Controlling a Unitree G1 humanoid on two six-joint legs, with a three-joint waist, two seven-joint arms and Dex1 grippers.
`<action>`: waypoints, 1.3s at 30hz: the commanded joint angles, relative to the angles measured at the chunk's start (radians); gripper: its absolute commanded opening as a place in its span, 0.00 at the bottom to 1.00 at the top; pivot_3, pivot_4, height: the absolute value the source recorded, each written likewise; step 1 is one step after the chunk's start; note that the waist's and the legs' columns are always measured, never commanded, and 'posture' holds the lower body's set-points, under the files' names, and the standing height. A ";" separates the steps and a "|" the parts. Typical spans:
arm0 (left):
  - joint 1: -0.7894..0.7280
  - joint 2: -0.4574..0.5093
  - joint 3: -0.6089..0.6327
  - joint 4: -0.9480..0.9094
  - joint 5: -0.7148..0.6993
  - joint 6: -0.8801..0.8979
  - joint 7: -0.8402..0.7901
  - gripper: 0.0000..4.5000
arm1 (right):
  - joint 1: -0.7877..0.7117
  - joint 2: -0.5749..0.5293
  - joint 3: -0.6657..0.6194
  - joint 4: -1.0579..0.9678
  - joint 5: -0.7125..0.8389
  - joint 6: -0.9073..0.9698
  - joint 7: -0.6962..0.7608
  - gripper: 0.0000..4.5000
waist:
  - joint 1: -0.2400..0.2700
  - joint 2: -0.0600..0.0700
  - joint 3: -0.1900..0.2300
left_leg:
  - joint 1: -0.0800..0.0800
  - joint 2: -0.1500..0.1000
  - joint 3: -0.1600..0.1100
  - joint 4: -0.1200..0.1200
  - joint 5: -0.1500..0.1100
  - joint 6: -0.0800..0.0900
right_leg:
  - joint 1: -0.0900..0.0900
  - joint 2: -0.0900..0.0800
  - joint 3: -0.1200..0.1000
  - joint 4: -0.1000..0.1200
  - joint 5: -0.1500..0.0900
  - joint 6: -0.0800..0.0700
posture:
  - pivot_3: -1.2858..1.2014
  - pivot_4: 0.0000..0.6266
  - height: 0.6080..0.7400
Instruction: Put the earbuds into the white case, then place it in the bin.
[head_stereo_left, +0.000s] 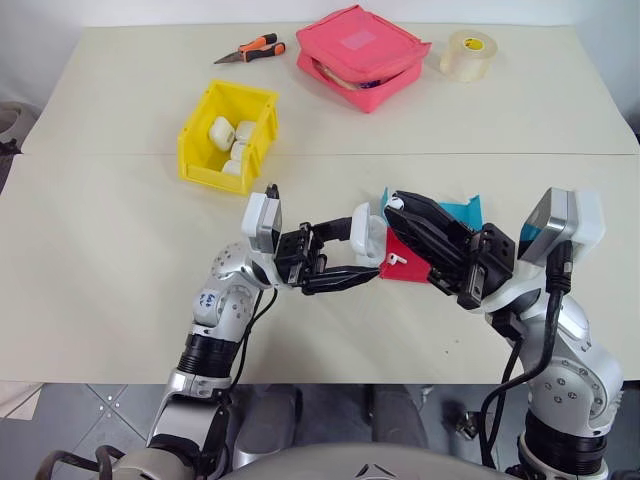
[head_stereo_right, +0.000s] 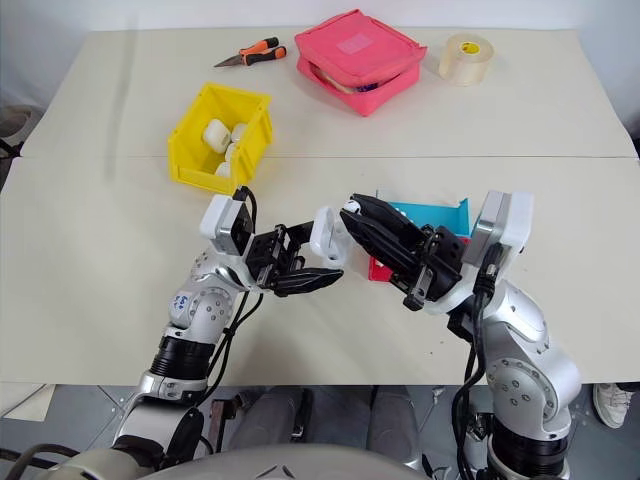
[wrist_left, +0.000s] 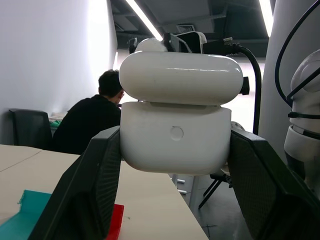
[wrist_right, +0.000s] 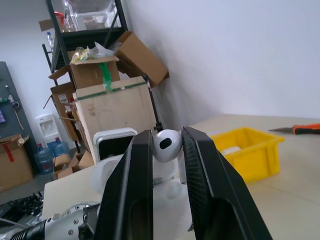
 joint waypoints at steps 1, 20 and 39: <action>-0.016 -0.003 0.006 -0.024 -0.019 0.003 -0.004 0.62 | 0.000 0.006 0.019 -0.012 -0.002 -0.055 -0.012 0.11 | 0.000 0.000 0.000 | 0.000 0.000 0.000 0.000 0.000 0.000 | 0.000 0.000 0.000 0.000 0.000 0.000 | 0.52 0.24 1.00; -0.013 -0.010 0.011 -0.047 -0.015 -0.011 0.015 0.62 | 0.045 -0.014 0.113 0.071 -0.025 -0.111 0.016 0.11 | 0.000 0.000 0.000 | 0.000 0.000 0.000 0.000 0.000 0.000 | 0.000 0.000 0.000 0.000 0.000 0.000 | 0.52 0.24 1.00; -0.026 -0.038 0.014 -0.037 -0.026 0.008 -0.006 0.62 | 0.026 -0.137 0.061 0.124 0.090 -0.023 0.024 0.80 | 0.000 0.000 0.000 | 0.000 0.000 0.000 -0.001 0.000 0.000 | 0.000 0.000 0.000 -0.001 0.000 0.000 | 0.52 0.24 1.00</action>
